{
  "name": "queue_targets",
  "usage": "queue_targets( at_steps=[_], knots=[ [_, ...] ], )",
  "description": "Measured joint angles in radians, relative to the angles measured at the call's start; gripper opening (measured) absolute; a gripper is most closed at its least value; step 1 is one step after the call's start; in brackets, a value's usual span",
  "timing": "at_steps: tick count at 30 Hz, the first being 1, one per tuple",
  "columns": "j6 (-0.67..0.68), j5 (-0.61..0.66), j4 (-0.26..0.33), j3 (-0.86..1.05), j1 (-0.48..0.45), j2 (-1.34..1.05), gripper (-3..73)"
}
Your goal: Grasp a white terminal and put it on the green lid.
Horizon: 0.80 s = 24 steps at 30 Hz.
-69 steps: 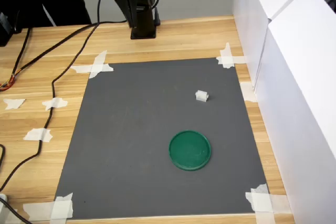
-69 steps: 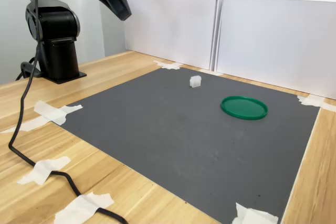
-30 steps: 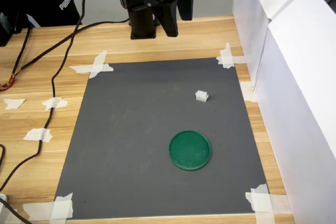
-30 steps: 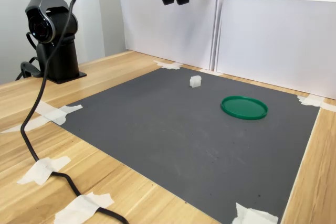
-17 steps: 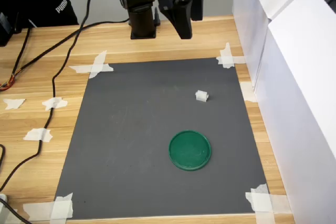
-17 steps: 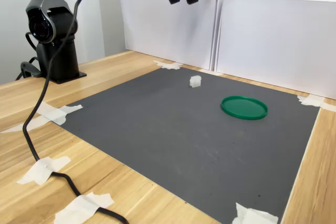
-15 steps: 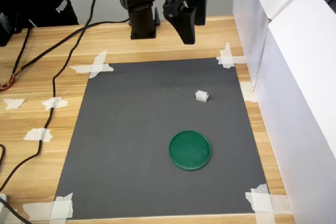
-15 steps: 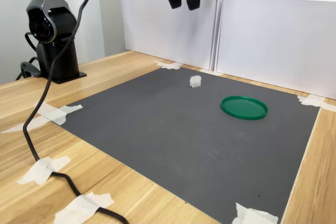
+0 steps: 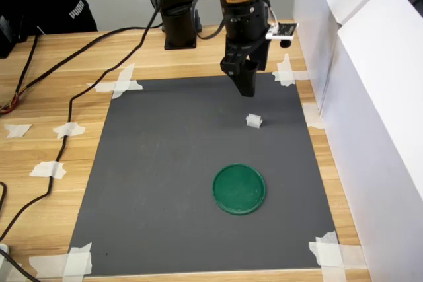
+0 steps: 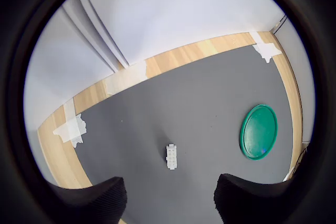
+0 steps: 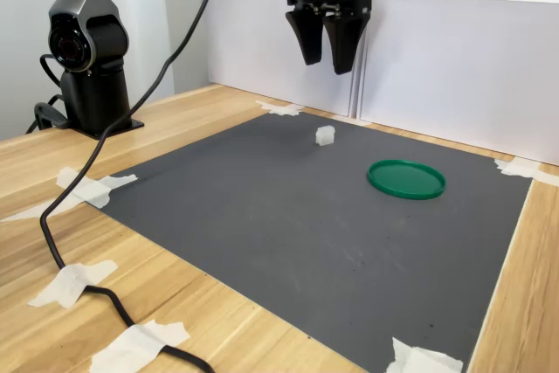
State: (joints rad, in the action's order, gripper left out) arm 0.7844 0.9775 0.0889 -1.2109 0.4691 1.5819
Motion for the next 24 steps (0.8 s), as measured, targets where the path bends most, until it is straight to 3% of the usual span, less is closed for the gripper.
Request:
queue_targets(
  at_steps=[24],
  knots=[
    [-0.027,-0.085,-0.019,0.019,0.032,0.126,70.2]
  ],
)
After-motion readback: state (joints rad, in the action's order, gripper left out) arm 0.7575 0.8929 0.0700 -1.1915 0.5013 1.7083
